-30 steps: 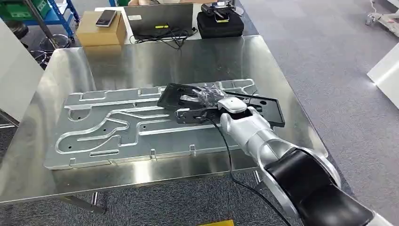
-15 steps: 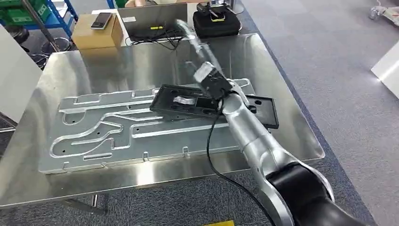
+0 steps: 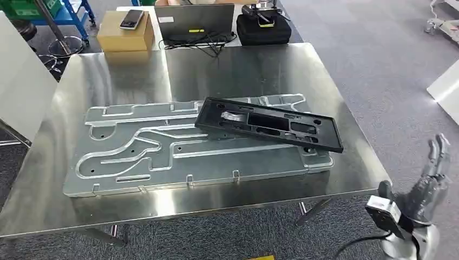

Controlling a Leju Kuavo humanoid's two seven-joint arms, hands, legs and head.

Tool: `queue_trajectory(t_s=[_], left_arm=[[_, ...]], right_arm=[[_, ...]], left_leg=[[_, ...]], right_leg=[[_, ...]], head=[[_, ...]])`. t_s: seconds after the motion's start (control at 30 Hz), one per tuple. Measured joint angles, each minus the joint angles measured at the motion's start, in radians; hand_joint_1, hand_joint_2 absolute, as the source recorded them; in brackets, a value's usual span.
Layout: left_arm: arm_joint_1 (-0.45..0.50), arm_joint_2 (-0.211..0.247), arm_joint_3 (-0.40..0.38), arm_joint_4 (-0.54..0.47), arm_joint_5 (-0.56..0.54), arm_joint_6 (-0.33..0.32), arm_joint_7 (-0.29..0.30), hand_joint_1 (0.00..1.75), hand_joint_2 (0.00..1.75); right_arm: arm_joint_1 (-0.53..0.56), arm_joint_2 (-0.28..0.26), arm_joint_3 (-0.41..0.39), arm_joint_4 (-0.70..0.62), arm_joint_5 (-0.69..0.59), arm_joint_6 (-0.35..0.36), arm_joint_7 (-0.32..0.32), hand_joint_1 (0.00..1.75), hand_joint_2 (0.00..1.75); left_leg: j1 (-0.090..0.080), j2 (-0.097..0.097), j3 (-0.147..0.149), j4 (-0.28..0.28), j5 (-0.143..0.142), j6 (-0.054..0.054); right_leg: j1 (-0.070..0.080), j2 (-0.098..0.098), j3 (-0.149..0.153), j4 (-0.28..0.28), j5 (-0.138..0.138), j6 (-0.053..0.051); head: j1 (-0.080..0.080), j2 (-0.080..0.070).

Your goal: Take the parts from the cabinet and place them on the table.

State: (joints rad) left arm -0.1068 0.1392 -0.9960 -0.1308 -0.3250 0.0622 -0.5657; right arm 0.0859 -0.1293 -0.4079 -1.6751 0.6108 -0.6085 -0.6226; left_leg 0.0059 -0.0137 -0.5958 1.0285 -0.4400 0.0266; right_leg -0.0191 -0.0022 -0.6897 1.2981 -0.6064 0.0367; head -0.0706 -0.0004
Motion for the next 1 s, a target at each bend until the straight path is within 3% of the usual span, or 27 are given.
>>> queue_trajectory(t_s=[0.03,0.1,0.13,0.23,0.27,0.3,0.37,0.43,0.47,0.5,0.53,0.6,0.63,0.67,0.77,0.8,0.83,0.87,0.93,0.97,1.0], left_arm=[[-0.001,0.0,0.001,0.0,0.0,0.0,0.0,0.0,0.0],[-0.006,0.0,0.001,0.0,0.0,0.0,-0.001,0.0,0.0],[-0.008,0.0,0.001,0.0,0.0,0.0,-0.003,0.0,0.0],[-0.004,0.0,0.001,0.0,0.0,-0.001,-0.013,0.0,0.0],[-0.001,0.002,0.001,0.002,0.0,-0.002,-0.015,0.0,0.0],[0.002,0.003,0.001,0.003,0.0,-0.003,-0.016,0.0,0.0],[0.003,0.003,0.0,0.003,0.0,-0.004,-0.021,0.0,0.0],[0.003,0.003,0.0,0.003,0.0,-0.003,-0.023,0.0,0.0],[0.004,0.003,0.0,0.003,0.0,-0.002,-0.023,0.0,0.0],[0.004,0.003,0.0,0.003,0.0,-0.001,-0.023,0.0,0.0],[0.004,0.003,0.0,0.004,0.0,0.0,-0.023,0.0,0.0],[-0.001,0.003,0.0,0.004,0.0,0.005,-0.023,0.0,0.0],[-0.007,0.001,0.0,0.003,-0.001,0.007,-0.022,0.0,0.0],[-0.007,0.0,0.0,0.003,-0.002,0.008,-0.016,0.0,0.0],[-0.001,-0.008,-0.005,0.003,0.0,0.007,0.023,0.0,0.0],[0.001,-0.013,-0.01,0.004,-0.002,0.006,0.042,0.0,0.0],[0.0,-0.015,-0.021,0.004,0.0,0.006,0.061,0.0,0.0],[0.002,-0.017,-0.033,0.004,0.0,0.006,0.079,0.0,0.0],[0.009,-0.019,-0.057,0.004,0.0,0.006,0.101,0.0,0.0],[0.012,-0.021,-0.066,0.004,0.0,0.006,0.106,0.0,0.0],[0.015,-0.022,-0.076,0.004,0.0,0.006,0.109,0.0,0.0]], right_arm=[[0.013,0.0,-0.022,-0.003,0.026,0.005,0.003,0.0,0.0],[0.03,0.009,-0.069,-0.002,0.069,0.026,0.007,0.0,0.0],[0.035,0.02,-0.111,0.007,0.078,0.038,0.004,0.0,0.0],[0.041,0.056,-0.246,0.105,0.106,0.04,0.0,0.0,0.0],[0.046,0.063,-0.277,0.142,0.115,0.038,0.0,0.0,0.0],[0.046,0.068,-0.307,0.186,0.131,0.032,0.0,0.0,0.0],[0.037,0.07,-0.357,0.311,0.162,0.009,0.0,0.0,0.0],[0.032,0.07,-0.395,0.439,0.183,0.005,0.0,0.0,0.0],[0.027,0.07,-0.411,0.509,0.199,0.013,0.0,0.0,0.0],[0.014,0.07,-0.427,0.58,0.219,0.032,0.0,0.0,0.0],[0.0,0.069,-0.445,0.661,0.243,0.05,0.002,0.0,0.0],[-0.024,0.069,-0.479,0.829,0.294,0.069,0.019,0.0,0.0],[-0.033,0.069,-0.489,0.905,0.32,0.078,0.042,0.0,0.0],[-0.043,0.072,-0.494,0.981,0.343,0.098,0.083,0.0,0.0],[-0.074,0.082,-0.495,1.183,0.407,0.236,0.328,0.0,0.0],[-0.076,0.092,-0.495,1.23,0.412,0.305,0.414,0.0,0.0],[-0.077,0.108,-0.497,1.275,0.413,0.374,0.498,0.0,0.0],[-0.08,0.122,-0.498,1.307,0.411,0.418,0.556,0.0,0.0],[-0.093,0.142,-0.508,1.356,0.394,0.481,0.625,0.0,0.0],[-0.098,0.15,-0.514,1.373,0.388,0.496,0.636,0.0,0.0],[-0.103,0.157,-0.519,1.388,0.383,0.506,0.646,0.0,0.0]], left_leg=[[-0.004,0.006,-0.001,0.0,0.001,0.001],[-0.007,0.009,-0.001,0.0,0.005,0.001],[-0.013,0.009,-0.001,0.001,0.008,-0.003],[-0.007,0.008,-0.001,-0.005,0.021,-0.019],[-0.011,0.006,-0.003,-0.008,0.027,-0.026],[-0.009,0.008,-0.008,0.003,0.015,-0.029],[-0.006,0.008,-0.041,0.093,-0.085,-0.04],[-0.003,0.008,-0.081,0.243,-0.179,-0.049],[-0.002,0.008,-0.082,0.284,-0.196,-0.052],[0.001,0.008,-0.057,0.269,-0.186,-0.053],[0.003,0.008,-0.011,0.212,-0.161,-0.052],[0.004,0.008,0.12,0.023,-0.11,-0.049],[0.001,0.008,0.159,-0.05,-0.118,-0.043],[-0.003,0.005,0.152,-0.043,-0.104,-0.028],[-0.01,0.008,0.146,-0.042,-0.086,-0.009],[0.0,0.013,0.138,-0.052,-0.067,-0.001],[-0.002,0.017,0.127,-0.052,-0.055,0.005],[-0.001,0.017,0.111,-0.052,-0.045,0.012],[-0.004,0.021,0.081,-0.05,-0.024,0.011],[-0.005,0.023,0.066,-0.047,-0.013,0.008],[-0.005,0.025,0.047,-0.042,-0.003,0.006]], right_leg=[[0.002,0.0,0.041,-0.069,0.037,-0.006],[0.008,0.0,0.152,-0.247,0.099,-0.023],[0.015,0.0,0.164,-0.276,0.096,-0.025],[0.022,-0.003,0.158,-0.28,0.114,-0.036],[0.017,-0.004,0.157,-0.289,0.126,-0.043],[0.008,-0.011,0.154,-0.298,0.139,-0.047],[0.009,-0.011,0.134,-0.3,0.155,-0.06],[0.01,-0.012,0.113,-0.299,0.17,-0.06],[0.009,-0.012,0.101,-0.297,0.179,-0.058],[0.009,-0.012,0.09,-0.297,0.187,-0.057],[0.009,-0.011,0.081,-0.296,0.195,-0.054],[0.009,-0.01,0.065,-0.289,0.208,-0.045],[0.014,-0.011,0.06,-0.282,0.212,-0.039],[0.014,-0.012,0.058,-0.28,0.218,-0.033],[0.009,-0.01,0.058,-0.29,0.244,-0.014],[0.006,-0.008,0.053,-0.286,0.243,-0.009],[0.004,-0.006,0.045,-0.262,0.189,-0.005],[0.003,-0.005,0.028,-0.205,0.117,-0.002],[0.001,-0.004,-0.005,-0.058,0.008,0.003],[0.001,-0.004,-0.01,0.004,-0.01,0.005],[0.0,-0.004,0.005,0.019,0.009,0.006]], head=[[0.0,0.0],[0.0,0.0],[0.0,0.0],[0.0,0.0],[0.0,0.0],[0.0,0.0],[0.0,0.0],[0.0,0.0],[0.0,0.0],[0.0,0.0],[0.0,0.0],[0.0,0.0],[0.0,0.0],[0.0,0.0],[0.0,0.0],[0.0,0.0],[0.0,0.0],[0.0,0.0],[0.0,0.0],[0.0,0.0],[0.0,0.0]])
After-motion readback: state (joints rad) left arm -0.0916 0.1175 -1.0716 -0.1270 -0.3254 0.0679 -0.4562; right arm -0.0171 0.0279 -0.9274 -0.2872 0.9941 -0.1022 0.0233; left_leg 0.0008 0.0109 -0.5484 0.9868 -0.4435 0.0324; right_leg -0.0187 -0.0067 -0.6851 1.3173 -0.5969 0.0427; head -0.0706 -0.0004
